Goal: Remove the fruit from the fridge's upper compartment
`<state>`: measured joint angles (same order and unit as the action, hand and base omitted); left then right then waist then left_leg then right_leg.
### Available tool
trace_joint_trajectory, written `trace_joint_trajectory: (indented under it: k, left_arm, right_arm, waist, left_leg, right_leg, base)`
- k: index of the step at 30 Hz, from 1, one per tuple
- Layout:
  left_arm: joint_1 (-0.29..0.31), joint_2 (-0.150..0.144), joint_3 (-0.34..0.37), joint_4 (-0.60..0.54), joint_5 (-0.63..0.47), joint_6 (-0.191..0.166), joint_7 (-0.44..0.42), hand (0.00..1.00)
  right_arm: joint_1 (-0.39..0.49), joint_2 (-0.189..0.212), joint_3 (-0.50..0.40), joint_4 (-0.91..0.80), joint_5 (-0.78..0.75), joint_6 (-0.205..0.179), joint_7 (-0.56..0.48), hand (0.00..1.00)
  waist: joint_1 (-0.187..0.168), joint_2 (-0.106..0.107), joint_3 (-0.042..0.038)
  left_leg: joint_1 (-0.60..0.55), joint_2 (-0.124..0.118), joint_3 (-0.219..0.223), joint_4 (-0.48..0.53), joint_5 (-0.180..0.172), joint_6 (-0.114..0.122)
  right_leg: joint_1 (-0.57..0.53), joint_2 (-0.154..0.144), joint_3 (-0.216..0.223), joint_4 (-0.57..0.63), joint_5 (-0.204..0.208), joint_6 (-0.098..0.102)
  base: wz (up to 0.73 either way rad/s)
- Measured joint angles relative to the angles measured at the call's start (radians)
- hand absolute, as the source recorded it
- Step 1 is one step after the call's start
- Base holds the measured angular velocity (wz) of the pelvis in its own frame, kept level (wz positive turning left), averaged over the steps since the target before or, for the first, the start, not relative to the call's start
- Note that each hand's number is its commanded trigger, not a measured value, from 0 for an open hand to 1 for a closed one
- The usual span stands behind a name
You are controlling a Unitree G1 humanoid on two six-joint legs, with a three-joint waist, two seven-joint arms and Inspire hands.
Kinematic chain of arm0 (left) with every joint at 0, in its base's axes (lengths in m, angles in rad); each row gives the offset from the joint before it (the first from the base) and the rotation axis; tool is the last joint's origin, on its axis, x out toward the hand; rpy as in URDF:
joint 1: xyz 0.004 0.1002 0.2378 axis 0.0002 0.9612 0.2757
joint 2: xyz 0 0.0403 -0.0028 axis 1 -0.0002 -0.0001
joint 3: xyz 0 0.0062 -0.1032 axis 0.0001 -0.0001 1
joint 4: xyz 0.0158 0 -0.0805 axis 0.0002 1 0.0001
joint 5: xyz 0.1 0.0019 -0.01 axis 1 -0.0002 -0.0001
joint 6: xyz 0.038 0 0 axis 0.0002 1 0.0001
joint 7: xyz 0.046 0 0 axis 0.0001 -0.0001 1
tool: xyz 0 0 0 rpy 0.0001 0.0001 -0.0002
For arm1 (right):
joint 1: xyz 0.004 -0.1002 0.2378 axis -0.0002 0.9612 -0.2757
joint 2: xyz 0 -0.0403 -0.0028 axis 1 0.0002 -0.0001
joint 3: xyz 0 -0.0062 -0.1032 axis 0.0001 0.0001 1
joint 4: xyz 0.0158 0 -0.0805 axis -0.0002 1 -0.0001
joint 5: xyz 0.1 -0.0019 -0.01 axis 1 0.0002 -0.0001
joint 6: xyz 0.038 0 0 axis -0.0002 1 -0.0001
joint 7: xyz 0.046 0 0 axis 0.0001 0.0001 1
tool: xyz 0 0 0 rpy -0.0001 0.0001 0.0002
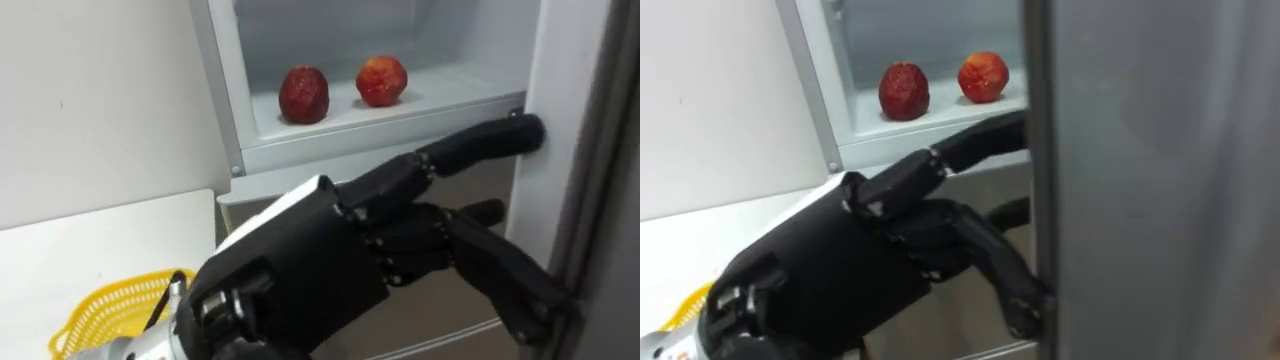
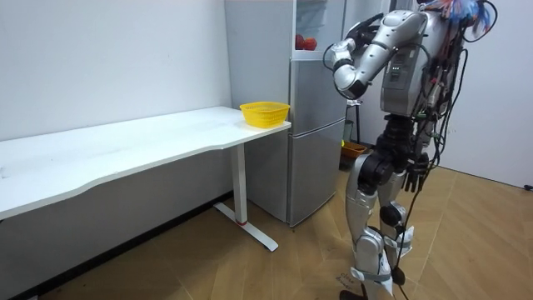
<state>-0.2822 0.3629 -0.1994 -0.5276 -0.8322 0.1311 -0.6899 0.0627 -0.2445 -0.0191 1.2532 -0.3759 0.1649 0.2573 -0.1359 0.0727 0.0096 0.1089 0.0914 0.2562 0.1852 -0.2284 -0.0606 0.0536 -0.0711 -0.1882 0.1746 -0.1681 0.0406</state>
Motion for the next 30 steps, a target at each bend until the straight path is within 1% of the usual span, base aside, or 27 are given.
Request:
trace_joint_trajectory:
  k: [2,4,8,9,10,14,17,20,22,25,29,30]
  left_arm:
    - [-0.03,0.0,-0.032,0.0,-0.002,0.003,-0.002,0.0]
    - [-0.04,-0.002,-0.057,0.0,-0.002,0.003,-0.001,0.0]
    - [-0.068,-0.002,-0.099,0.001,-0.002,0.003,0.003,0.0]
    - [-0.069,-0.002,-0.101,0.001,-0.002,0.003,0.002,0.0]
    - [-0.07,-0.002,-0.101,0.001,-0.002,0.004,0.001,0.0]
    - [-0.07,-0.008,-0.103,0.001,-0.002,0.012,0.002,0.0]
    - [-0.093,-0.02,-0.122,0.001,-0.002,0.012,0.008,0.0]
    - [-0.121,-0.034,-0.122,0.001,-0.002,0.012,0.01,0.0]
    - [-0.126,-0.045,-0.127,0.001,-0.001,0.012,0.013,0.0]
    - [-0.127,-0.055,-0.151,0.001,0.0,0.012,0.028,0.0]
    - [-0.127,-0.071,-0.171,0.001,0.001,0.012,0.032,0.0]
    - [-0.127,-0.074,-0.174,0.001,0.001,0.012,0.033,0.0]
  right_arm:
    - [-0.004,0.0,0.018,0.0,0.0,0.0,-0.005,0.0]
    - [-0.009,0.0,0.034,0.0,0.002,0.0,-0.004,0.0]
    - [-0.016,0.0,0.05,-0.002,0.022,-0.002,-0.005,0.0]
    - [-0.016,0.0,0.054,-0.003,0.024,-0.002,-0.005,0.0]
    - [-0.018,0.0,0.057,-0.003,0.024,-0.002,-0.005,0.0]
    - [-0.019,0.0,0.057,-0.002,0.024,-0.002,-0.007,0.0]
    - [-0.02,0.0,0.057,-0.003,0.025,-0.008,-0.006,0.0]
    - [-0.02,0.0,0.058,-0.004,0.031,-0.013,-0.005,0.0]
    - [-0.023,0.0,0.059,-0.004,0.035,-0.013,-0.005,0.0]
    - [-0.027,0.0,0.064,-0.003,0.039,-0.015,-0.015,0.0]
    - [-0.028,0.0,0.072,0.002,0.058,-0.029,-0.033,0.0]
    - [-0.028,0.0,0.076,0.01,0.061,-0.04,-0.039,0.0]
  waist:
    - [-0.009,0.001,-0.0005]
    - [-0.022,0.003,-0.002]
    - [-0.034,0.006,-0.004]
    - [-0.037,0.006,-0.0041]
    - [-0.049,0.006,-0.0041]
    - [-0.059,0.007,-0.0044]
    - [-0.065,0.007,-0.0047]
    - [-0.064,0.008,-0.0052]
    - [-0.067,0.009,-0.0057]
    - [-0.076,0.009,-0.0057]
    - [-0.082,0.008,-0.0057]
    - [-0.083,0.008,-0.0055]
  left_leg:
    - [-0.002,0.0,0.005,0.0,0.0,0.0]
    - [0.0,0.0,0.01,0.0,0.0,0.0]
    - [0.008,0.0,0.018,0.0,0.0,0.0]
    - [0.009,0.0,0.019,0.0,0.0,0.0]
    - [0.009,0.001,0.019,0.0,0.0,0.0]
    - [0.016,0.0,0.02,0.0,0.0,0.0]
    - [0.016,0.0,0.02,-0.001,0.0,0.0]
    - [0.019,0.0,0.021,-0.002,0.0,0.0]
    - [0.021,0.0,0.021,-0.004,0.0,0.0]
    - [0.021,0.0,0.03,-0.006,0.0,0.0]
    - [0.021,0.0,0.042,-0.006,0.0,0.0]
    - [0.021,0.001,0.042,-0.006,0.0,0.0]
  right_leg:
    - [-0.002,0.0,0.001,-0.002,0.0,0.0]
    - [-0.002,0.0,0.002,-0.003,0.0,0.0]
    - [-0.002,0.001,0.01,-0.002,0.001,-0.001]
    - [-0.002,0.001,0.011,-0.002,0.001,-0.001]
    - [-0.002,0.001,0.01,-0.002,0.001,-0.001]
    - [-0.003,0.001,0.012,-0.002,0.001,-0.001]
    - [-0.003,0.001,0.012,-0.001,0.001,-0.002]
    - [-0.003,0.003,0.018,0.001,0.001,-0.002]
    - [-0.003,0.003,0.02,0.002,0.001,-0.002]
    - [-0.003,0.003,0.02,0.003,0.001,-0.001]
    - [-0.003,0.003,0.02,0.003,0.001,-0.001]
    - [-0.003,0.003,0.02,0.003,0.001,-0.001]
  base:
    - [-0.05]
    - [-0.07]
    - [-0.17]
    - [-0.05]
    - [0.0]
    - [-0.07]
    - [0.0]
    - [-0.01]
    - [-0.02]
    - [0.0]
    - [0.0]
    - [0.0]
